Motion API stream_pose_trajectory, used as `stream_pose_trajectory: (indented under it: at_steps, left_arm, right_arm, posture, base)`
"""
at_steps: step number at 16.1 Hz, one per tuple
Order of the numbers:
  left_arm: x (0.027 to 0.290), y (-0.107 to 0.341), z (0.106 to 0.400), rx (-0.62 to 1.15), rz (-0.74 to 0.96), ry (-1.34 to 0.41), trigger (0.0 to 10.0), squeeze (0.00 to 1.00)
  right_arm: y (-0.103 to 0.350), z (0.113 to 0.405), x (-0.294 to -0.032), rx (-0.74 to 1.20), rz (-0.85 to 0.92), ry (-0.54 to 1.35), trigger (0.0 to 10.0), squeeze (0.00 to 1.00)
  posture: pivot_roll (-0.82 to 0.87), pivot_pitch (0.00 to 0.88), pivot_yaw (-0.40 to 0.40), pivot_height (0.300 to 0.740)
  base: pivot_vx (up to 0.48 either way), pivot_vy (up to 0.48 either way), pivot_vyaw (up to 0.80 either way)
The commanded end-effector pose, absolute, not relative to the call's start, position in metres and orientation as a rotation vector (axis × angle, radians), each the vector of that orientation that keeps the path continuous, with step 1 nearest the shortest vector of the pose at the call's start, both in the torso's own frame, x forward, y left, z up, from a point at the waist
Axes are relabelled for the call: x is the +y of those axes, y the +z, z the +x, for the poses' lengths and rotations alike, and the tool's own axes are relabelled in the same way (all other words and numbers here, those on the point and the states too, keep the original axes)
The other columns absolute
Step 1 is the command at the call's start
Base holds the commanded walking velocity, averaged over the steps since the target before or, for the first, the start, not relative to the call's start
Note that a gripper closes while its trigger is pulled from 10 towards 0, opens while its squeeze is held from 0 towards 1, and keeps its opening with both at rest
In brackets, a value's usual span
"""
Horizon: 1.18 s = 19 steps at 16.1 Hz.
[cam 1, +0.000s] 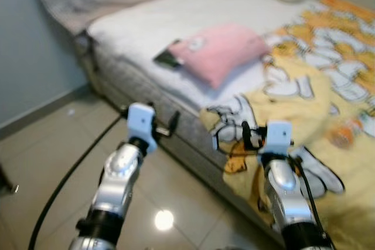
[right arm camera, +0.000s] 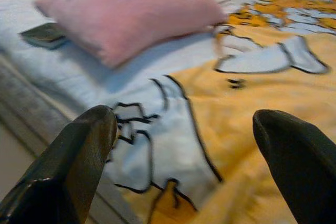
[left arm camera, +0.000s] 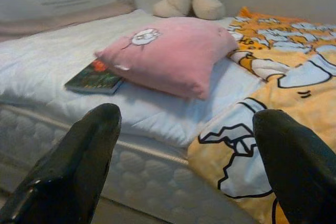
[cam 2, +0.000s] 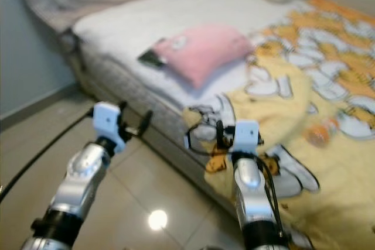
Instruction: Clean up the room
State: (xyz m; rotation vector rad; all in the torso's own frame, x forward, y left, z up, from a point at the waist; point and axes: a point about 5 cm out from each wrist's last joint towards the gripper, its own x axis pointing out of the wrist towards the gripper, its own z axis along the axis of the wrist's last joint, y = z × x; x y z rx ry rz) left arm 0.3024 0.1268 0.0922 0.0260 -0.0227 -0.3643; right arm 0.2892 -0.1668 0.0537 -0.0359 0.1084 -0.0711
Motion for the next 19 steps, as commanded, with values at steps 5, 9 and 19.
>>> stream_pose_trajectory:
  at_steps: [5,9,19]
  left_arm:
    - [0.132,0.090,0.304,-0.023,-0.140,-0.276,10.0,0.00]
    - [0.141,0.099,0.301,-0.039,-0.080,-0.293,10.0,0.00]
    - [0.127,0.104,0.307,-0.072,-0.010,-0.346,10.0,0.00]
  right_arm:
    - [0.064,0.286,-0.182,0.027,0.019,-0.154,10.0,0.00]
    - [0.069,0.287,-0.193,0.027,0.004,-0.176,10.0,0.00]
    - [0.059,0.281,-0.177,0.057,-0.024,-0.119,10.0,0.00]
  posture:
    - [0.00,0.000,0.010,0.740]
    - [0.00,0.000,0.001,0.740]
    - [0.00,0.000,0.002,0.740]
  base:
    - [0.000,0.000,-0.73]
    - [0.000,0.000,-0.73]
    - [0.000,0.000,-0.73]
